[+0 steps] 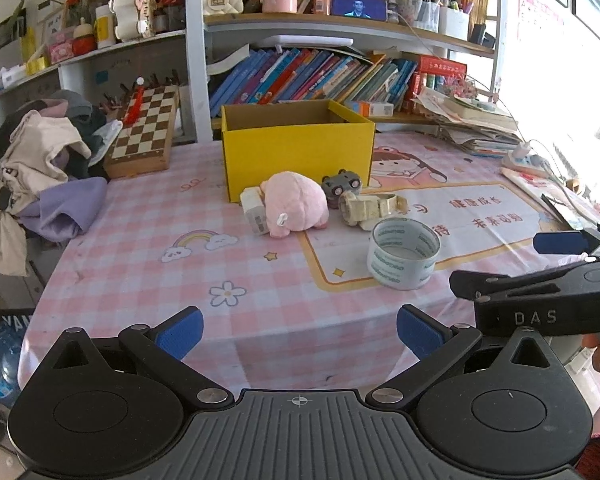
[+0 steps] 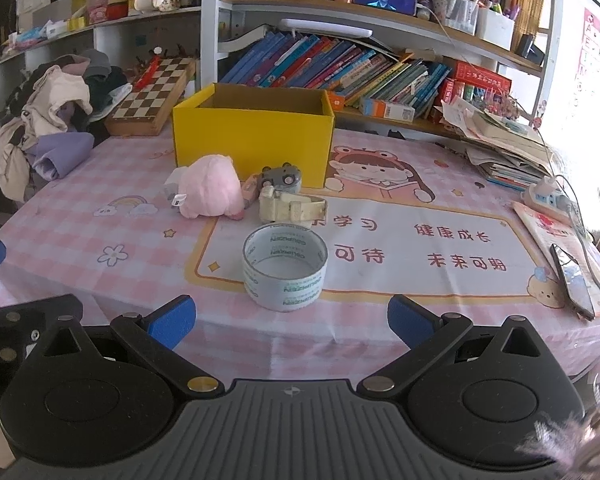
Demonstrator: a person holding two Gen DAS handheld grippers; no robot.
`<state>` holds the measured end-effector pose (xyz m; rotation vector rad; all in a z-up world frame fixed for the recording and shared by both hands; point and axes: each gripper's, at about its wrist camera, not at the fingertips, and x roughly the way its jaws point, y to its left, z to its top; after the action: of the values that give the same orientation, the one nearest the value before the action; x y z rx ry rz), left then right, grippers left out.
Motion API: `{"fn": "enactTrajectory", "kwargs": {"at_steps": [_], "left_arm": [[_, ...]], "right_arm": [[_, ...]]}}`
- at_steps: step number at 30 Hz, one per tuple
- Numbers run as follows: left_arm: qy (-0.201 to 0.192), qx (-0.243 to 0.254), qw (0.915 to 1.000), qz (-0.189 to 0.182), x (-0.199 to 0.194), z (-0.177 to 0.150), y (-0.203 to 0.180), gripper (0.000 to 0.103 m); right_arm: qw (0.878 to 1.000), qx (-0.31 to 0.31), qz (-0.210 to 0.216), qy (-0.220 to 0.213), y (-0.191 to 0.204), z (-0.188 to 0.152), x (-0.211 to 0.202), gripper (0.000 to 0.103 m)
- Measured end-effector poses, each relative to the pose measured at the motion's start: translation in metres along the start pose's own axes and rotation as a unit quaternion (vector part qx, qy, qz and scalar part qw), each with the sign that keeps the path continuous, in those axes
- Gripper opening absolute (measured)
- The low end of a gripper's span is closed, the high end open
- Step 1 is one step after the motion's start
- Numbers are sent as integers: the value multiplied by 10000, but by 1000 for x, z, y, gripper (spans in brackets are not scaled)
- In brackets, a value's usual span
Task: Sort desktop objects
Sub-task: 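Move the right tool to the tape roll and close around it while the left tool approaches the pink pig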
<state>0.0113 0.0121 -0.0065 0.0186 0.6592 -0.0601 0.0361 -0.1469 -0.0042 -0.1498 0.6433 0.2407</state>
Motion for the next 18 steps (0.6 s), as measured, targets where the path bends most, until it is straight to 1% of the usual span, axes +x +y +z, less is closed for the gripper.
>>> {"fn": "enactTrajectory", "kwargs": {"at_steps": [9,15,18], "left_arm": [[49,37,10000,-29,-2,-3,6,103],[134,41,9999,2,-1,-4,6,103],[197,-35,9998,-25,2,-4,7,103]], "right_arm": [[9998,-9,205,-16,11,-1,-2,103],[9998,17,195,20,11,-1,-3,103],[9998,18,211,50,9,-1,-1,103]]}}
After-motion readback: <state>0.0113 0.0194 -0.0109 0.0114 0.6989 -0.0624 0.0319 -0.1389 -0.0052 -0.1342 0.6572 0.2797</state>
